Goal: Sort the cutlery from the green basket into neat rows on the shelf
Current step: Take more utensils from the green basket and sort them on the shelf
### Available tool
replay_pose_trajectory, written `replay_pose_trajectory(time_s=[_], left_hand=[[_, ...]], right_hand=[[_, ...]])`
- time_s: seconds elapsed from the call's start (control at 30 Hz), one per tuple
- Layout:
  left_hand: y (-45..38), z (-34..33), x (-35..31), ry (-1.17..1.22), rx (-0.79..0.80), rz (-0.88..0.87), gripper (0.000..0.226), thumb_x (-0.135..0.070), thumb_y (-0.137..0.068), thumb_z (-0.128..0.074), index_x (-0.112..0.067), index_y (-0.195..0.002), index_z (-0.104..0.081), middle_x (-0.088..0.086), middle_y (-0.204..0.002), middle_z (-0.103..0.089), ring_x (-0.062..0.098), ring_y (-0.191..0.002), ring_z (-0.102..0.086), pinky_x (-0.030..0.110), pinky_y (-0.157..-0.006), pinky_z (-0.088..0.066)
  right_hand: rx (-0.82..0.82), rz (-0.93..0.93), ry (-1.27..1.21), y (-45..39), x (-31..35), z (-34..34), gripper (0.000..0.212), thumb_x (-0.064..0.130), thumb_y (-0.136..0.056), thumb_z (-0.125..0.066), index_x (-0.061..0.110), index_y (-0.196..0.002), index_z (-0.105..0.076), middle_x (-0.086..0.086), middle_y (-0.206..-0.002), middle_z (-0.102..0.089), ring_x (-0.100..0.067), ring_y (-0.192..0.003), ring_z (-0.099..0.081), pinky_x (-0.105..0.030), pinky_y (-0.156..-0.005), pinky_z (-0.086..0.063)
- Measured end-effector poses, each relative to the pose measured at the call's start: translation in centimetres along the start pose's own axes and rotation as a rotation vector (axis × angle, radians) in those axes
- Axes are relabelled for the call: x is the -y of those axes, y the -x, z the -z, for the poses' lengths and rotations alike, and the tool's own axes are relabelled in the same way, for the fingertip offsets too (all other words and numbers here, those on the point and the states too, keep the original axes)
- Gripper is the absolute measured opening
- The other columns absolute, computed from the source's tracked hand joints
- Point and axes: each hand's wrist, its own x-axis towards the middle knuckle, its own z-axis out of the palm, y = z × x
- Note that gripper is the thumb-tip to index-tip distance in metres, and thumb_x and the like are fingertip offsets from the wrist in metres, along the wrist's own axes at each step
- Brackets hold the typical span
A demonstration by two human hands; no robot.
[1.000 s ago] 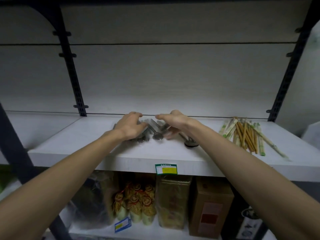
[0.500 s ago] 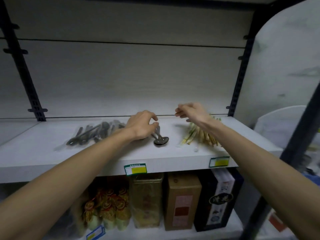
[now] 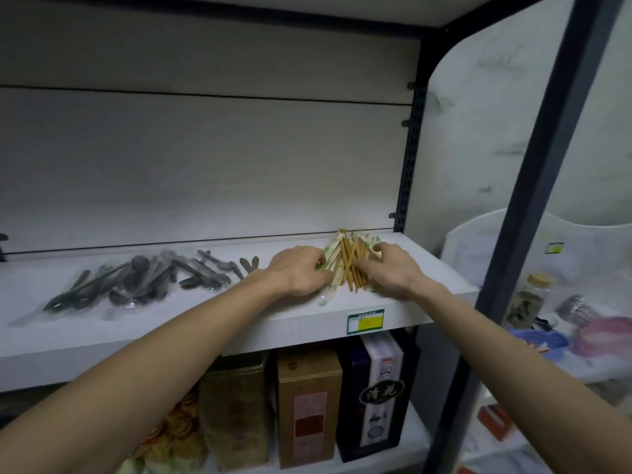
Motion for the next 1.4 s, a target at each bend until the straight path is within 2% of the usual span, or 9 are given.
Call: replay_pose_trajectory(time_s=[0.2, 0.37, 0.57, 0.87, 0.93, 1.03, 1.1, 1.27, 1.4], left_hand=[[-0.5, -0.7, -1.8, 0.152, -0.030, 0.018, 0.032, -0.049, -0.094, -0.058, -0.023, -0.106, -0.072, 0.000, -0.108, -0.072, 0.025, -0.102, -0.064, 0.043, -0.089, -0.053], [-0.1, -0.8, -2.1, 0.257, -0.060, 0.011, 0.027, -0.042, -0.092, -0.058, -0.025, -0.105, -0.075, -0.004, -0.110, -0.073, 0.022, -0.103, -0.065, 0.042, -0.092, -0.053], [2.2, 1.4, 3.3, -0.067, -0.235, 0.071, 0.034, -0.041, -0.098, -0.050, -0.024, -0.123, -0.067, 0.001, -0.132, -0.063, 0.025, -0.119, -0.058, 0.038, -0.092, -0.044], [6.8, 1.9, 14.7, -0.194, 0.084, 0.282, 0.062, -0.059, -0.105, -0.023, -0.027, -0.158, -0.030, 0.000, -0.168, -0.022, 0.024, -0.153, -0.024, 0.046, -0.123, -0.018], [8.1, 2.0, 16.0, -0.158, 0.084, 0.221, 0.060, -0.061, -0.104, -0.026, -0.027, -0.149, -0.045, 0.001, -0.160, -0.038, 0.027, -0.146, -0.037, 0.047, -0.119, -0.028], [10.0, 2.5, 17.1, -0.069, 0.010, 0.106, 0.045, -0.061, -0.101, -0.038, -0.024, -0.108, -0.063, -0.002, -0.112, -0.065, 0.024, -0.107, -0.061, 0.042, -0.091, -0.048], [11.0, 3.2, 18.1, -0.053, 0.007, 0.081, 0.039, -0.058, -0.098, -0.047, -0.026, -0.113, -0.065, -0.008, -0.110, -0.066, 0.017, -0.100, -0.060, 0.037, -0.084, -0.049], [13.4, 4.8, 21.0, 0.022, -0.066, 0.047, 0.045, -0.050, -0.089, -0.045, -0.033, -0.125, -0.068, -0.006, -0.143, -0.058, 0.018, -0.130, -0.053, 0.043, -0.110, -0.041], [16.3, 5.1, 22.9, -0.013, -0.259, 0.063, 0.051, -0.054, -0.098, -0.044, -0.032, -0.143, -0.055, -0.005, -0.157, -0.044, 0.017, -0.144, -0.038, 0.042, -0.118, -0.030]], right_hand=[[-0.036, 0.126, -0.069, 0.6, -1.3, 0.4, 0.029, 0.037, -0.092, -0.065, 0.020, -0.113, -0.075, -0.004, -0.111, -0.074, -0.023, -0.101, -0.067, -0.031, -0.087, -0.050], [-0.078, 0.202, -0.014, -0.3, -2.0, 0.1, 0.025, 0.031, -0.093, -0.058, 0.024, -0.109, -0.077, -0.001, -0.109, -0.076, -0.022, -0.097, -0.068, -0.033, -0.085, -0.053], [-0.328, 0.350, 0.130, -0.7, 1.1, -1.4, 0.028, 0.025, -0.089, -0.050, 0.022, -0.099, -0.076, -0.002, -0.106, -0.075, -0.031, -0.099, -0.064, -0.041, -0.084, -0.052], [0.031, 0.631, 0.145, 0.9, 13.5, -8.8, 0.037, 0.033, -0.098, -0.047, 0.018, -0.126, -0.066, -0.006, -0.132, -0.064, -0.030, -0.126, -0.052, -0.040, -0.099, -0.044], [0.104, 0.602, 0.160, 0.6, 15.5, -10.1, 0.038, 0.032, -0.100, -0.045, 0.018, -0.130, -0.064, -0.007, -0.132, -0.063, -0.032, -0.126, -0.051, -0.040, -0.096, -0.043], [0.260, 0.549, 0.249, 0.4, 17.6, -11.3, 0.038, 0.038, -0.102, -0.041, 0.022, -0.129, -0.062, -0.008, -0.129, -0.064, -0.032, -0.124, -0.052, -0.040, -0.095, -0.044], [0.339, 0.505, 0.297, 0.3, 18.5, -11.5, 0.042, 0.044, -0.101, -0.040, 0.024, -0.133, -0.058, -0.008, -0.132, -0.062, -0.032, -0.123, -0.053, -0.041, -0.099, -0.044], [0.337, 0.428, 0.351, 0.6, 20.4, -11.2, 0.045, 0.051, -0.100, -0.037, 0.026, -0.129, -0.062, -0.005, -0.131, -0.063, -0.031, -0.119, -0.056, -0.043, -0.102, -0.044], [0.084, 0.536, 0.169, 2.7, 22.7, -11.5, 0.043, 0.046, -0.100, -0.046, 0.018, -0.129, -0.064, -0.009, -0.132, -0.065, -0.032, -0.122, -0.058, -0.044, -0.100, -0.047]])
